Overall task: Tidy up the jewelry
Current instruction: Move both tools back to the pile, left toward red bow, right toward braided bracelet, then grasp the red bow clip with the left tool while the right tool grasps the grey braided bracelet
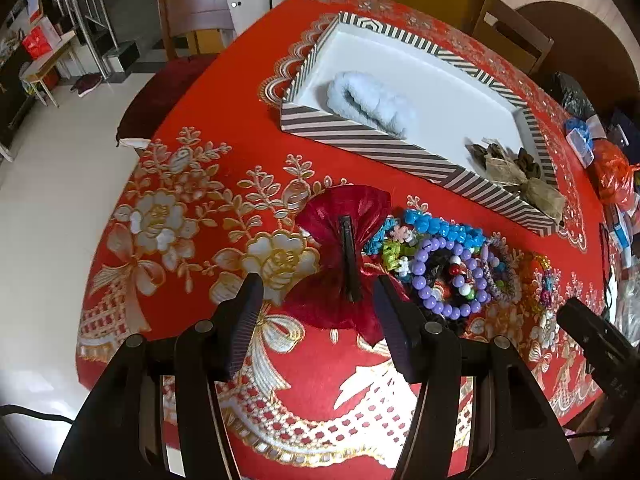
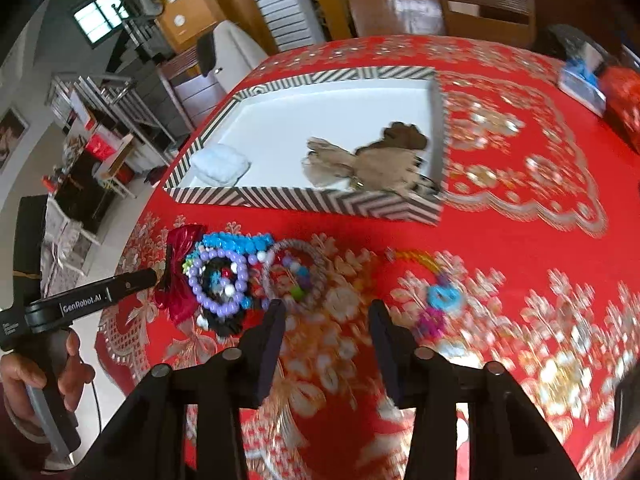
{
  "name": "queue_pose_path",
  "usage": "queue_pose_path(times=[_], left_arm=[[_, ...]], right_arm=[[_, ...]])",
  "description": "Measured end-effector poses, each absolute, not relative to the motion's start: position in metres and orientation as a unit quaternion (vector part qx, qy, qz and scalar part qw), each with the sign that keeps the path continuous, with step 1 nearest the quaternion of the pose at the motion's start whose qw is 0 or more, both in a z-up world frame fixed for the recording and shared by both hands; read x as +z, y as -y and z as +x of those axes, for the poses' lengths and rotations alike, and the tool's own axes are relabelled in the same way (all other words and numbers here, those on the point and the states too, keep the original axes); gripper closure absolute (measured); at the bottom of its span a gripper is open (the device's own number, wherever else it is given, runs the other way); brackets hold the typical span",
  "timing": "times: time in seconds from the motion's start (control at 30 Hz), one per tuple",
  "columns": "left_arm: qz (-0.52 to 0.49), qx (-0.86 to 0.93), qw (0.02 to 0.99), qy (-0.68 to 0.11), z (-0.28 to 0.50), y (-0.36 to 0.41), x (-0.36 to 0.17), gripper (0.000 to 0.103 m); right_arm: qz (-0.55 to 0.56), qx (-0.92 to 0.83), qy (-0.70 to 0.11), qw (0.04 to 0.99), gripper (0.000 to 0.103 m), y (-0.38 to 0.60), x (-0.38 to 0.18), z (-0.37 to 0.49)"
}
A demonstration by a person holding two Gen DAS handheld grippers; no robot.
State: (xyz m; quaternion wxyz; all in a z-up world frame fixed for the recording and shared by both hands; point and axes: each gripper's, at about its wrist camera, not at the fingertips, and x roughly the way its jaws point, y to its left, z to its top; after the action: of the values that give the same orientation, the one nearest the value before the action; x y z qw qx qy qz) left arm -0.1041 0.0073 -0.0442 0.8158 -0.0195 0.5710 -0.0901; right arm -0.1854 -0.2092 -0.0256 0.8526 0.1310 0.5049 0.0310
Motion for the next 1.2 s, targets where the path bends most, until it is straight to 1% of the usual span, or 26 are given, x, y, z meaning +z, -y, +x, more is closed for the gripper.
queue_pose_path(times=[0.17, 0.27, 0.4, 0.57, 0.67, 0.73, 0.77, 0.8, 0.87, 1.03, 1.2], left_arm=[[-0.01, -0.087, 0.809, -0.581, -0.095, -0.004, -0.054, 0.046], [-0.008, -0.089, 0.806, -0.585, -0.089, -0.004, -0.058, 0.046], [-0.001, -0.094, 0.801, -0.591, -0.083, -0.002, -0.064, 0.046], [0.003, -0.097, 0.795, -0.598, -0.076, 0.001, -0.072, 0.046], [0.008, -0.1, 0.796, -0.597, -0.074, 0.005, -0.073, 0.046], [0.009, -0.102, 0.796, -0.596, -0.071, 0.006, -0.072, 0.046], [0.009, -0.102, 0.797, -0.595, -0.071, 0.006, -0.072, 0.047], [0.01, -0.101, 0.799, -0.593, -0.07, 0.005, -0.072, 0.05], [0.011, -0.1, 0.801, -0.59, -0.068, 0.004, -0.071, 0.085], [0.005, -0.107, 0.809, -0.578, -0.068, -0.004, -0.061, 0.088], [-0.008, -0.115, 0.82, -0.561, -0.072, -0.013, -0.039, 0.088]], right_arm=[[0.088, 0.044, -0.522, 0.847, 0.075, 0.2, -0.04, -0.153], [0.056, 0.055, -0.535, 0.841, 0.076, 0.193, -0.047, -0.138], [0.03, 0.063, -0.546, 0.835, 0.082, 0.191, -0.056, -0.126], [0.012, 0.075, -0.558, 0.826, 0.083, 0.18, -0.061, -0.114], [-0.022, 0.078, -0.556, 0.828, 0.084, 0.17, -0.061, -0.114], [-0.014, 0.076, -0.555, 0.828, 0.091, 0.175, -0.061, -0.112], [-0.007, 0.075, -0.555, 0.828, 0.096, 0.178, -0.061, -0.112], [0.001, 0.075, -0.555, 0.828, 0.097, 0.181, -0.061, -0.112], [0.024, 0.075, -0.554, 0.829, 0.097, 0.191, -0.059, -0.114], [0.08, 0.073, -0.53, 0.841, 0.097, 0.208, -0.037, -0.131], [0.096, 0.075, -0.51, 0.852, 0.097, 0.212, -0.014, -0.143]])
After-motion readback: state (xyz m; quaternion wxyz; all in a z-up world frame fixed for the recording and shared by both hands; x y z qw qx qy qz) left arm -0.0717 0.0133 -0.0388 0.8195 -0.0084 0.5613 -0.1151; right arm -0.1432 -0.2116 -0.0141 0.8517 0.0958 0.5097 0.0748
